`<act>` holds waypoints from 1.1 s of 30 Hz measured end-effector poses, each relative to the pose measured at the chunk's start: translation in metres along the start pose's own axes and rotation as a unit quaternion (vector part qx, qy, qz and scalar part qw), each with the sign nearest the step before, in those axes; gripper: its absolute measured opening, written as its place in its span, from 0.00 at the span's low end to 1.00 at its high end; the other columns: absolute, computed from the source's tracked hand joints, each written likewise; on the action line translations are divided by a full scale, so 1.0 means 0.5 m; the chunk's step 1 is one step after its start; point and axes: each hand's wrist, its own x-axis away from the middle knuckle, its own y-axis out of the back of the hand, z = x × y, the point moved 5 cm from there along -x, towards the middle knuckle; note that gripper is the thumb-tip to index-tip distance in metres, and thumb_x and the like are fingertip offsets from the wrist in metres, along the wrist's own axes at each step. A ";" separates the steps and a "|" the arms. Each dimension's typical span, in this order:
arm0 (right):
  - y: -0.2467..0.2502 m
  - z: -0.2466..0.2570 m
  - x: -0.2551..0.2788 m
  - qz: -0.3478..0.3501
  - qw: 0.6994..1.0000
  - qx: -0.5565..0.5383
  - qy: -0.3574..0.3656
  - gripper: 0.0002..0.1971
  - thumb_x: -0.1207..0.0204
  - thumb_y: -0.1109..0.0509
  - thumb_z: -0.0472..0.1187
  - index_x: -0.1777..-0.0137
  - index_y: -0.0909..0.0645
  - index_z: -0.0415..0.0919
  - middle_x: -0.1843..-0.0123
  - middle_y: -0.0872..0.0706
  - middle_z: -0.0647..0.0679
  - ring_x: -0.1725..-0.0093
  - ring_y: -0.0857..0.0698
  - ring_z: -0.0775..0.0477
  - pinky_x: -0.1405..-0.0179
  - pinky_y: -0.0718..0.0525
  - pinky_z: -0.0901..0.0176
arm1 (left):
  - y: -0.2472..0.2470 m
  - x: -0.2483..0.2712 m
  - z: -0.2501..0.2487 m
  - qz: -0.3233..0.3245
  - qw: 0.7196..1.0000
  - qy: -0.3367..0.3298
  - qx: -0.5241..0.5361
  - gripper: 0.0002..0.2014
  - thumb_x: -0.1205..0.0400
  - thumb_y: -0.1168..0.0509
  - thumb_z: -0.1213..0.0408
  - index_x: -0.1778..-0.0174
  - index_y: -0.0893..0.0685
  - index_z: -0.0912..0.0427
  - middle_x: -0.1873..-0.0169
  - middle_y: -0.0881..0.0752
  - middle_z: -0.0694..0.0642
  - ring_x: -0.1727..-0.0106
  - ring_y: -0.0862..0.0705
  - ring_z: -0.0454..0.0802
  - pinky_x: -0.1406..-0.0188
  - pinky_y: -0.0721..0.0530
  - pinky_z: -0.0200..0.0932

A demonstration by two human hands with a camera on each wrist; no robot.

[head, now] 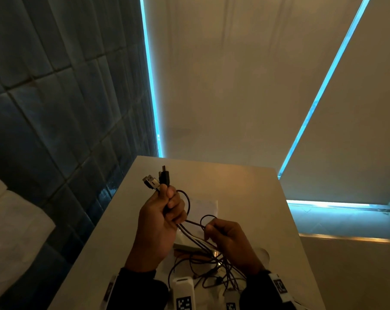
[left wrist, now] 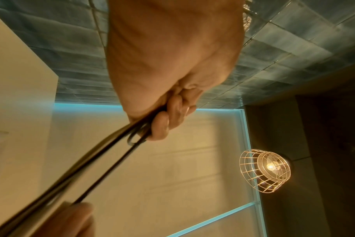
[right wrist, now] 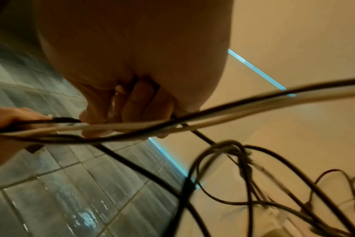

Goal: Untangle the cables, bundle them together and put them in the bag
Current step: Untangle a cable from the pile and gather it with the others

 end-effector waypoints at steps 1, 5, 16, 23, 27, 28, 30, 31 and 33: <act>0.000 -0.010 0.001 0.000 1.000 0.007 -0.004 0.13 0.22 0.35 0.44 0.68 0.19 0.46 0.73 0.25 0.56 0.72 0.29 0.60 0.68 0.31 0.68 | 0.001 0.000 -0.002 0.002 1.000 -0.002 -0.002 0.13 0.19 0.45 0.55 0.67 0.30 0.57 0.77 0.33 0.48 0.80 0.39 0.41 0.82 0.37 0.35; -0.005 -0.030 0.002 0.007 1.000 0.023 -0.006 0.14 0.22 0.36 0.44 0.69 0.20 0.44 0.75 0.26 0.57 0.73 0.30 0.62 0.69 0.31 0.69 | -0.001 0.006 -0.006 0.007 1.000 -0.008 -0.011 0.14 0.18 0.45 0.55 0.68 0.29 0.58 0.78 0.33 0.48 0.81 0.40 0.41 0.82 0.41 0.36; -0.016 -0.108 0.006 0.007 0.998 0.032 -0.053 0.14 0.23 0.34 0.45 0.72 0.23 0.49 0.75 0.23 0.55 0.71 0.24 0.60 0.66 0.26 0.67 | -0.011 0.019 -0.028 0.022 1.000 -0.018 -0.012 0.18 0.18 0.47 0.56 0.72 0.24 0.56 0.81 0.36 0.48 0.82 0.42 0.41 0.81 0.44 0.36; -0.010 -0.159 0.026 0.007 0.997 0.036 -0.066 0.15 0.23 0.35 0.46 0.71 0.22 0.43 0.76 0.23 0.57 0.72 0.25 0.63 0.67 0.27 0.71 | -0.014 0.021 -0.046 0.036 0.999 -0.027 -0.004 0.18 0.17 0.47 0.55 0.72 0.23 0.55 0.82 0.36 0.46 0.82 0.41 0.39 0.84 0.40 0.34; -0.009 -0.192 0.032 0.007 0.995 0.049 -0.088 0.15 0.21 0.34 0.42 0.71 0.20 0.45 0.76 0.21 0.58 0.72 0.23 0.63 0.66 0.27 0.72 | -0.014 0.021 -0.051 0.029 0.999 -0.027 -0.004 0.18 0.18 0.47 0.55 0.73 0.23 0.55 0.82 0.36 0.46 0.83 0.41 0.39 0.84 0.42 0.34; -0.008 -0.199 0.034 0.004 0.994 0.050 -0.094 0.16 0.20 0.34 0.40 0.70 0.19 0.44 0.76 0.20 0.58 0.71 0.23 0.64 0.65 0.27 0.72 | -0.014 0.021 -0.052 0.027 0.999 -0.028 -0.005 0.18 0.19 0.46 0.55 0.73 0.23 0.55 0.82 0.36 0.47 0.83 0.41 0.39 0.83 0.43 0.35; -0.006 -0.213 0.041 0.000 0.993 0.059 -0.103 0.18 0.19 0.33 0.38 0.72 0.19 0.47 0.76 0.20 0.59 0.71 0.22 0.65 0.65 0.27 0.72 | -0.011 0.021 -0.056 0.023 0.999 -0.027 -0.010 0.18 0.18 0.47 0.55 0.73 0.23 0.55 0.82 0.36 0.47 0.83 0.41 0.39 0.83 0.43 0.35; -0.005 -0.218 0.045 -0.002 0.992 0.070 -0.107 0.19 0.19 0.33 0.37 0.73 0.21 0.50 0.76 0.20 0.60 0.72 0.23 0.65 0.65 0.28 0.72 | -0.010 0.021 -0.057 0.022 0.999 -0.027 -0.012 0.18 0.18 0.47 0.56 0.73 0.23 0.55 0.82 0.36 0.47 0.83 0.41 0.39 0.83 0.43 0.35; -0.002 -0.226 0.049 -0.013 0.987 0.098 -0.126 0.20 0.19 0.33 0.38 0.74 0.20 0.51 0.76 0.19 0.58 0.71 0.22 0.64 0.65 0.28 0.70 | -0.006 0.019 -0.056 0.016 0.999 -0.020 -0.025 0.16 0.18 0.47 0.56 0.71 0.25 0.56 0.82 0.35 0.47 0.83 0.41 0.39 0.84 0.43 0.34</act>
